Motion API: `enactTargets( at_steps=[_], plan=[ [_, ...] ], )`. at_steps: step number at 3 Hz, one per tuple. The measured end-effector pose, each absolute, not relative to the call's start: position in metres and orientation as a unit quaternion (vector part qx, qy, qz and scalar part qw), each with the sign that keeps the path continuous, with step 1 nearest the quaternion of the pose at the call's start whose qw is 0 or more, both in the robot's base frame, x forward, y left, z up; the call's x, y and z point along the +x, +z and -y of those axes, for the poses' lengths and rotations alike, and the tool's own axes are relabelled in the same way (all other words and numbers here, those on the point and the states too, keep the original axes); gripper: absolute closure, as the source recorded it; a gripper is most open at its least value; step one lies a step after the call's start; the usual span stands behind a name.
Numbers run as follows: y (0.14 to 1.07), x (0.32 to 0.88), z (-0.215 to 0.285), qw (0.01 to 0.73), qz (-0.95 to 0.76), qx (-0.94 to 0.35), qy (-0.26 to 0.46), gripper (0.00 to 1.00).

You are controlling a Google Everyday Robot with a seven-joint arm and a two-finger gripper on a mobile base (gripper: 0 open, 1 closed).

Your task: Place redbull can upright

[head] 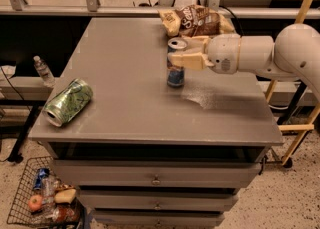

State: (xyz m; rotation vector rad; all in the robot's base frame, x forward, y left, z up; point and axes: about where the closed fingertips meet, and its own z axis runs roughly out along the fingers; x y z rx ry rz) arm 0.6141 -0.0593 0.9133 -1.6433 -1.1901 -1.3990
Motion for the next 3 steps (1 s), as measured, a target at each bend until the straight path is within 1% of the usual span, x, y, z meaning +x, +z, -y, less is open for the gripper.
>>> enactTargets(
  at_steps=[1, 2, 3],
  plan=[
    [0.9138, 0.6141, 0.0585, 0.334, 0.454, -0.630, -0.534, 0.82],
    [0.9140, 0.6140, 0.0583, 0.334, 0.454, -0.630, -0.534, 0.58],
    [0.9141, 0.6137, 0.0556, 0.340, 0.450, -0.633, -0.530, 0.36]
  ],
)
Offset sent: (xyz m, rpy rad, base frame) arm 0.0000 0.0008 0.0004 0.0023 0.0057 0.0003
